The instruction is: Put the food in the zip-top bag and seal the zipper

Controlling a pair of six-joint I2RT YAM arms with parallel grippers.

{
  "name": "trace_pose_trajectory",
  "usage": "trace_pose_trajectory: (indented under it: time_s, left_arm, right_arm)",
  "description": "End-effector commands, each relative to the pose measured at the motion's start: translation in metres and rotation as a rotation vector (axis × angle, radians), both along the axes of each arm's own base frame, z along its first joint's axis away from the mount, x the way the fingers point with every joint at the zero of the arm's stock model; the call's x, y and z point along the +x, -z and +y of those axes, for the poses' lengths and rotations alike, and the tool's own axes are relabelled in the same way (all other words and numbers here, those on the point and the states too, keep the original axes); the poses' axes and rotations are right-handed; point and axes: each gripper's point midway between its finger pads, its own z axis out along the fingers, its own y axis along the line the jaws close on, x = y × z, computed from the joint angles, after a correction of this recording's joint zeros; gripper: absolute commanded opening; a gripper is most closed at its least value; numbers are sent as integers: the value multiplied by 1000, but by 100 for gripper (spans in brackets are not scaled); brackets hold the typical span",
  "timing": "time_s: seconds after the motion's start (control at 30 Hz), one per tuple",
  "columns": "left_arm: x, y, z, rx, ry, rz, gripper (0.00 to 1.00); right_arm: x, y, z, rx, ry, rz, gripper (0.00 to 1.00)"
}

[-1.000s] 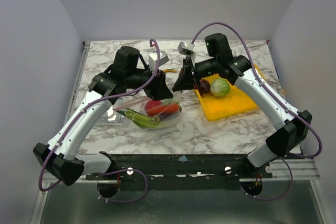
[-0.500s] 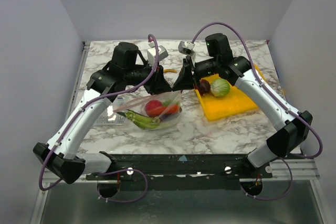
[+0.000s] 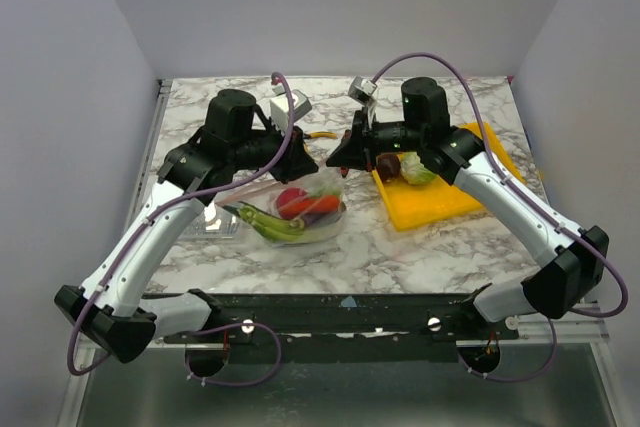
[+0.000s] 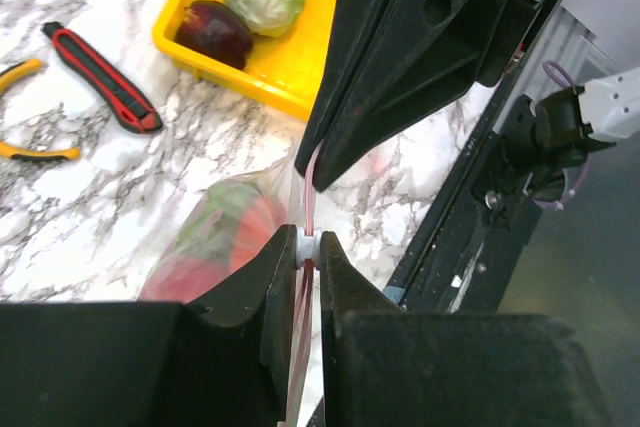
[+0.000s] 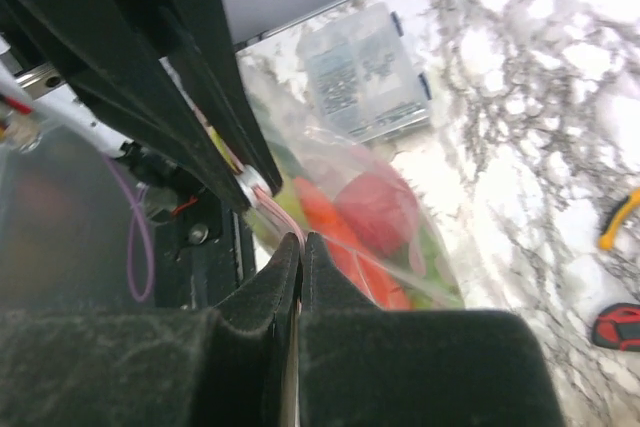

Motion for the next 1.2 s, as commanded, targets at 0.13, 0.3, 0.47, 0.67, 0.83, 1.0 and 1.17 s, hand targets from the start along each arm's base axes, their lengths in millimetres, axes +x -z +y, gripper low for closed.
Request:
trace_pose_trajectory:
  time_s: [0.13, 0.3, 0.47, 0.67, 0.83, 1.0, 1.17]
  left_arm:
    - [-10, -13, 34, -5, -134, -61, 0]
    - [-22, -7, 52, 19, -183, -66, 0]
    - [-37, -2, 67, 41, -216, -65, 0]
    - [-55, 4, 88, 68, -271, -63, 0]
    - [-65, 9, 102, 89, -315, -62, 0]
    - [-73, 9, 114, 104, -356, -71, 0]
    - [-77, 10, 125, 123, -393, -83, 0]
  right_arm:
    - [54, -11, -16, 17, 316, -79, 0]
    - [63, -4, -18, 3, 349, -73, 0]
    - [71, -2, -24, 2, 384, -72, 0]
    - [79, 1, -29, -6, 421, -70, 0]
    - [89, 7, -35, -19, 461, -59, 0]
    - [97, 11, -40, -28, 487, -47, 0]
    - [99, 15, -40, -31, 489, -39, 0]
